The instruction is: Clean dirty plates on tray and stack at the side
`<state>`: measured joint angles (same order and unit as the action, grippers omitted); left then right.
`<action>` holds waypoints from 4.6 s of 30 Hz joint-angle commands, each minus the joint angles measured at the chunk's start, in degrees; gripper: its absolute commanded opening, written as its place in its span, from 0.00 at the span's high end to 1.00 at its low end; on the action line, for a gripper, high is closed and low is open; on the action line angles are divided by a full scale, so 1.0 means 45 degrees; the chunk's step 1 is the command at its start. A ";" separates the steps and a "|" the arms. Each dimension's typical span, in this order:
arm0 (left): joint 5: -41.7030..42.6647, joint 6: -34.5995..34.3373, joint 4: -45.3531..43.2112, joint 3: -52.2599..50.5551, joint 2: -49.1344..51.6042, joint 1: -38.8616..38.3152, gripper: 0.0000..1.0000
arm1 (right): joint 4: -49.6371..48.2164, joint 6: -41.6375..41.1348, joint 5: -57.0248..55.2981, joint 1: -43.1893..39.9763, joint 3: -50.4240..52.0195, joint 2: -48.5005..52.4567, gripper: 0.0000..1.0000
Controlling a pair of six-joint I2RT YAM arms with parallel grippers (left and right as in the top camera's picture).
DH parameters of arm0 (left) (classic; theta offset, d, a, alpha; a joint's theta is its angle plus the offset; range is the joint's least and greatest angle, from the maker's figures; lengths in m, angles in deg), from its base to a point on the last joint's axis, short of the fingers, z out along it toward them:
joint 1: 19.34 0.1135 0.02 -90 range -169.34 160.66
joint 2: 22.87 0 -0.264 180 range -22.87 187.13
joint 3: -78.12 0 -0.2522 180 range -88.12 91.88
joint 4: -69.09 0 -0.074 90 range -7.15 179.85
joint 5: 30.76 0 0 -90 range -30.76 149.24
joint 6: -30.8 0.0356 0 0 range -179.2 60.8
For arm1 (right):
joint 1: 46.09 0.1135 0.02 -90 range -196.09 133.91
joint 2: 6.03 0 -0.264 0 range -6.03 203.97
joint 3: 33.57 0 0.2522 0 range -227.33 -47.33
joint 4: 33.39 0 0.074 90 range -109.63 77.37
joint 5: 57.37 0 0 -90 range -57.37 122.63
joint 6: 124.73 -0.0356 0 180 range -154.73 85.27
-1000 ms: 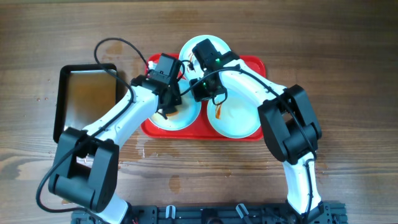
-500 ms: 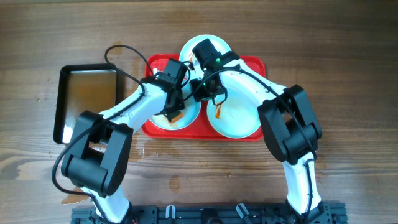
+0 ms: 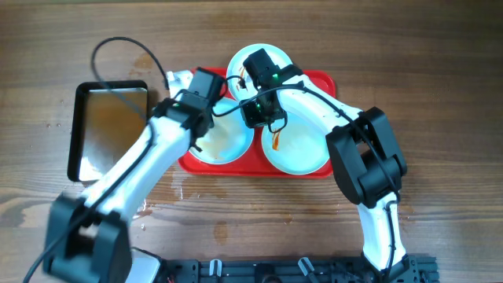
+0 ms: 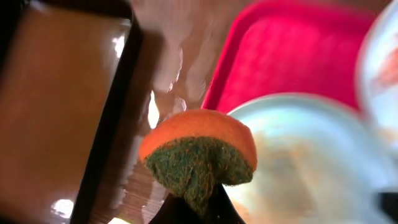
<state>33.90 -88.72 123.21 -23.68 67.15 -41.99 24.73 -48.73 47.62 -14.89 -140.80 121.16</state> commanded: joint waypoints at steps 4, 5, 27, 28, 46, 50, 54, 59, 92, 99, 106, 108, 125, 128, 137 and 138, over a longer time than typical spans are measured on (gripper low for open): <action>0.4551 -0.0223 -0.0092 -0.0034 -0.1564 0.3181 0.96 | 0.0136 0.0102 0.1797 0.0010 0.0131 0.0335 0.96; 0.5561 -0.0219 -0.0034 -0.0039 -0.1540 0.3895 0.96 | 0.0087 0.0097 0.2064 0.0029 0.0131 0.0335 0.96; 0.6382 -0.0165 0.0957 -0.0155 -0.1428 0.8757 0.96 | -0.0777 0.1875 -1.1832 0.3240 -0.0228 -0.5003 0.96; 0.6382 -0.0165 0.0957 -0.0155 -0.1428 0.8757 0.96 | -0.0913 0.2414 -1.2211 0.3444 -0.0228 -0.5003 0.96; 0.6387 0.0151 0.1054 -0.0160 -0.1428 0.8752 0.96 | -0.7524 1.2162 -1.9487 0.5702 -0.0228 -0.5003 0.96; 0.6387 0.0170 0.1112 -0.0160 -0.1428 0.8752 0.96 | -0.7941 1.2371 -1.9720 0.5702 -0.0214 -0.5003 0.96; 0.6387 0.0170 0.1112 -0.0155 -0.1428 0.8752 0.96 | -0.7475 1.0909 -1.9647 0.5697 -0.0141 -0.5003 0.96; 0.6387 0.0170 0.1112 -0.0155 -0.1428 0.8752 0.96 | -0.3687 0.5678 -1.6033 0.5605 -0.0141 -0.5003 0.96; 0.9666 0.1807 0.0083 -0.0155 -0.0865 0.4716 0.96 | -0.6960 -0.3376 0.0311 -0.0816 0.6348 -0.3230 0.96; 0.9675 0.1807 -0.0126 -0.0155 0.0432 0.3492 0.96 | -0.7091 -0.3439 0.0078 -0.0733 0.6348 -0.2977 0.95; 0.9622 0.1802 -0.0797 -0.0155 0.1205 0.2511 0.96 | -0.6980 -0.2550 -0.1175 0.0408 0.6023 -0.2982 0.96; 0.9583 0.1802 -0.0831 -0.0155 0.1409 0.2419 0.96 | -0.6892 -0.2550 -0.1603 0.0651 0.5931 -0.2982 0.96; 0.9160 0.1647 -0.0937 -0.0160 0.3167 0.1987 0.96 | -0.7383 -0.2909 -0.2730 0.0709 0.5829 -0.2977 0.95; 0.7834 0.0049 -0.0933 -0.0175 0.3167 0.1715 0.96 | -0.7261 -0.3332 -0.2783 0.0729 0.5833 -0.2977 0.96; 0.7038 -0.2613 -0.3638 -0.1787 0.3167 0.0884 0.96 | -0.7164 -0.3696 -0.2773 0.0748 0.5833 -0.2977 0.96; 0.7038 -0.2613 -0.4143 -0.2079 0.3167 0.0792 0.96 | -0.7155 -0.3691 -0.2773 0.0748 0.5833 -0.2977 0.96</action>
<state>67.10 -94.69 109.46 -28.57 81.13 -36.92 -7.40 -64.29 36.38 -11.41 -113.37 106.91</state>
